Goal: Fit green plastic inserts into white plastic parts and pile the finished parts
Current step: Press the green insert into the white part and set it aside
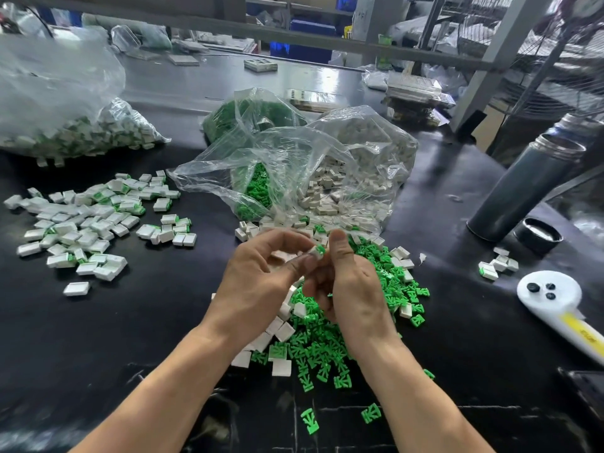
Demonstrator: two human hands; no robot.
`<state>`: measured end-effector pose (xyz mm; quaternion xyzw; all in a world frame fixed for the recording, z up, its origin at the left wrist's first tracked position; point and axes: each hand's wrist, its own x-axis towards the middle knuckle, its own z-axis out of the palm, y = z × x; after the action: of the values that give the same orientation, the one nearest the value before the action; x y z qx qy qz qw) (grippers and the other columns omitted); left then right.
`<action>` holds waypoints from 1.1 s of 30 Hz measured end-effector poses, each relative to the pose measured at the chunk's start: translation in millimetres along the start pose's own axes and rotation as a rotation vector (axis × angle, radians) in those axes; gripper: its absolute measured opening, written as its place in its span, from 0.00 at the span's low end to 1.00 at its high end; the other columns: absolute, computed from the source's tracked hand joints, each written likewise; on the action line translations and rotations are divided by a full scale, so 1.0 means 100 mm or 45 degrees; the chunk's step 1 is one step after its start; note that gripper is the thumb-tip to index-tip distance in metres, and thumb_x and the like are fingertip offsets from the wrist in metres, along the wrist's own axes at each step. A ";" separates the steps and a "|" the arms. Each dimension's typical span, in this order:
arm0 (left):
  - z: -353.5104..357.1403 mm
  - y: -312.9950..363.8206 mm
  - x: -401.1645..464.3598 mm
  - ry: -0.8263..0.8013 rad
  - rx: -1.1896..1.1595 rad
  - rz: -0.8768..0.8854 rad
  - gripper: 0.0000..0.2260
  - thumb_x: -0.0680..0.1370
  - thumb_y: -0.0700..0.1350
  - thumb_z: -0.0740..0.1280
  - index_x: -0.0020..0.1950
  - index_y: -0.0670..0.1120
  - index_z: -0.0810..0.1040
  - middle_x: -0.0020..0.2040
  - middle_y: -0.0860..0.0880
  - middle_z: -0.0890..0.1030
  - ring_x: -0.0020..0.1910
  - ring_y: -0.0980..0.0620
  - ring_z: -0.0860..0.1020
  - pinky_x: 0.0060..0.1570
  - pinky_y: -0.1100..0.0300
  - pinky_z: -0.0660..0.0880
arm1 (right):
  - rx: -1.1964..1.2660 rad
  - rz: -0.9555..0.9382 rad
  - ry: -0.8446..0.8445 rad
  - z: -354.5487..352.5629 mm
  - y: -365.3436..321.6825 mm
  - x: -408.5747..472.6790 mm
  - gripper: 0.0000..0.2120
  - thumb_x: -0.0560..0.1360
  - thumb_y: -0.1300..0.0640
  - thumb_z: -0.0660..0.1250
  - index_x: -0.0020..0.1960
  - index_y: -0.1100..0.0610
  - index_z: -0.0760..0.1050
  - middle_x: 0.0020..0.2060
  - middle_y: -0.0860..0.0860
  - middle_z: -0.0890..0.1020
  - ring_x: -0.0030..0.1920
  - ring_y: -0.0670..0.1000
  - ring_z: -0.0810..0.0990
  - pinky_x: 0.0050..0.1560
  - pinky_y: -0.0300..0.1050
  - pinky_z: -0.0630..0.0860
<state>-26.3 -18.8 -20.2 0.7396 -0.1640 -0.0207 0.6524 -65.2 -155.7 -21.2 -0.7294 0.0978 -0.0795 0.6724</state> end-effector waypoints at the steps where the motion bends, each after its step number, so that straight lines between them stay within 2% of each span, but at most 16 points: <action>1: 0.02 0.01 0.00 -0.022 -0.002 0.013 0.03 0.76 0.45 0.76 0.47 0.52 0.86 0.55 0.58 0.84 0.52 0.55 0.83 0.57 0.51 0.80 | 0.038 0.018 -0.033 0.02 0.00 -0.01 0.32 0.84 0.35 0.51 0.34 0.49 0.82 0.27 0.50 0.80 0.24 0.43 0.72 0.24 0.34 0.67; 2: 0.04 0.02 0.00 -0.044 -0.014 0.019 0.03 0.76 0.43 0.76 0.47 0.51 0.85 0.56 0.59 0.83 0.52 0.56 0.82 0.59 0.49 0.79 | 0.079 0.020 -0.056 0.04 -0.01 -0.01 0.31 0.85 0.36 0.51 0.34 0.46 0.83 0.25 0.48 0.77 0.23 0.42 0.71 0.23 0.33 0.66; 4: 0.07 0.01 -0.02 -0.072 -0.017 0.028 0.04 0.76 0.41 0.75 0.47 0.51 0.85 0.55 0.57 0.83 0.52 0.53 0.83 0.60 0.45 0.79 | 0.166 -0.019 -0.082 0.07 0.00 -0.01 0.29 0.87 0.41 0.50 0.39 0.43 0.85 0.23 0.44 0.74 0.22 0.39 0.69 0.22 0.32 0.64; 6: 0.09 -0.01 -0.02 -0.090 -0.029 0.027 0.04 0.77 0.41 0.74 0.48 0.50 0.84 0.51 0.53 0.85 0.51 0.48 0.83 0.57 0.41 0.79 | 0.203 -0.048 -0.080 0.09 0.04 0.02 0.28 0.88 0.44 0.50 0.45 0.48 0.86 0.26 0.44 0.81 0.25 0.39 0.76 0.24 0.30 0.69; 7: 0.11 -0.02 -0.03 -0.098 -0.061 0.022 0.03 0.78 0.41 0.74 0.48 0.48 0.84 0.49 0.51 0.86 0.49 0.46 0.84 0.55 0.41 0.80 | 0.187 -0.046 -0.053 0.11 0.07 0.04 0.28 0.87 0.42 0.50 0.45 0.49 0.86 0.32 0.48 0.86 0.31 0.41 0.82 0.29 0.33 0.75; 8: 0.12 -0.02 -0.03 -0.100 -0.097 0.020 0.02 0.78 0.40 0.73 0.49 0.47 0.84 0.46 0.49 0.86 0.47 0.45 0.84 0.53 0.42 0.81 | 0.161 -0.045 -0.020 0.12 0.10 0.06 0.27 0.84 0.40 0.51 0.46 0.49 0.86 0.39 0.52 0.88 0.39 0.46 0.86 0.37 0.40 0.81; 9: 0.13 -0.02 -0.04 -0.093 -0.123 0.023 0.02 0.79 0.40 0.73 0.50 0.46 0.84 0.45 0.48 0.86 0.46 0.45 0.84 0.52 0.44 0.82 | 0.142 -0.052 0.012 0.13 0.12 0.07 0.27 0.82 0.39 0.51 0.47 0.49 0.86 0.44 0.55 0.88 0.47 0.51 0.88 0.47 0.49 0.84; 10: 0.15 -0.02 -0.04 -0.082 -0.137 0.030 0.02 0.79 0.39 0.72 0.50 0.45 0.84 0.45 0.47 0.86 0.46 0.44 0.84 0.51 0.45 0.82 | 0.116 -0.065 0.046 0.14 0.14 0.08 0.27 0.81 0.39 0.51 0.48 0.49 0.86 0.46 0.54 0.88 0.50 0.52 0.87 0.54 0.53 0.83; 11: 0.17 -0.01 -0.05 -0.070 -0.144 0.041 0.02 0.79 0.39 0.72 0.51 0.44 0.83 0.46 0.47 0.86 0.47 0.44 0.85 0.51 0.46 0.82 | 0.075 -0.082 0.087 0.15 0.14 0.09 0.27 0.80 0.39 0.51 0.48 0.49 0.86 0.45 0.52 0.88 0.51 0.50 0.87 0.56 0.52 0.82; 14: 0.23 -0.01 -0.07 -0.028 -0.141 0.078 0.02 0.79 0.39 0.72 0.51 0.43 0.83 0.46 0.48 0.86 0.47 0.48 0.85 0.51 0.50 0.83 | 0.001 -0.147 0.181 0.15 0.13 0.10 0.26 0.81 0.41 0.50 0.45 0.47 0.85 0.40 0.47 0.88 0.44 0.45 0.86 0.46 0.41 0.80; 16: 0.25 -0.01 -0.07 -0.013 -0.155 0.077 0.02 0.79 0.40 0.72 0.51 0.43 0.83 0.47 0.49 0.87 0.47 0.50 0.86 0.50 0.54 0.83 | 0.004 -0.161 0.221 0.15 0.12 0.10 0.27 0.82 0.43 0.51 0.41 0.50 0.85 0.37 0.46 0.87 0.41 0.45 0.86 0.44 0.40 0.79; 18: 0.26 0.00 -0.07 -0.006 -0.174 0.078 0.03 0.79 0.40 0.73 0.51 0.44 0.84 0.48 0.50 0.87 0.48 0.52 0.86 0.51 0.57 0.83 | 0.002 -0.173 0.248 0.15 0.12 0.10 0.26 0.84 0.44 0.51 0.41 0.51 0.84 0.37 0.44 0.86 0.42 0.43 0.85 0.45 0.41 0.80; 21: 0.25 0.00 -0.07 0.003 -0.215 0.085 0.03 0.78 0.40 0.73 0.51 0.44 0.84 0.49 0.51 0.87 0.49 0.52 0.86 0.52 0.58 0.82 | -0.003 -0.191 0.263 0.16 0.11 0.10 0.25 0.83 0.45 0.51 0.45 0.51 0.85 0.43 0.47 0.88 0.48 0.43 0.86 0.55 0.45 0.82; 26: 0.25 0.01 -0.08 0.005 -0.271 0.079 0.04 0.78 0.40 0.73 0.52 0.42 0.84 0.49 0.50 0.87 0.49 0.52 0.86 0.51 0.60 0.82 | -0.003 -0.225 0.262 0.17 0.10 0.10 0.24 0.84 0.48 0.51 0.44 0.49 0.84 0.44 0.47 0.88 0.48 0.42 0.86 0.54 0.41 0.81; 30: 0.25 0.00 -0.07 0.007 -0.282 0.078 0.03 0.78 0.40 0.73 0.51 0.44 0.84 0.49 0.51 0.87 0.49 0.53 0.86 0.49 0.62 0.81 | -0.028 -0.245 0.291 0.17 0.12 0.11 0.25 0.82 0.43 0.52 0.45 0.51 0.85 0.41 0.45 0.88 0.45 0.40 0.85 0.47 0.32 0.78; 33: 0.22 -0.01 -0.06 0.031 -0.305 0.057 0.04 0.78 0.41 0.73 0.52 0.44 0.84 0.48 0.50 0.87 0.47 0.52 0.86 0.47 0.63 0.81 | -0.023 -0.197 0.229 0.15 0.13 0.11 0.28 0.83 0.35 0.51 0.44 0.48 0.86 0.39 0.45 0.87 0.43 0.43 0.86 0.48 0.42 0.81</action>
<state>-37.4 -38.6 -25.5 0.6527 -0.1690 -0.0165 0.7383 -51.3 -144.5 -36.0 -0.7306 0.1018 -0.1953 0.6463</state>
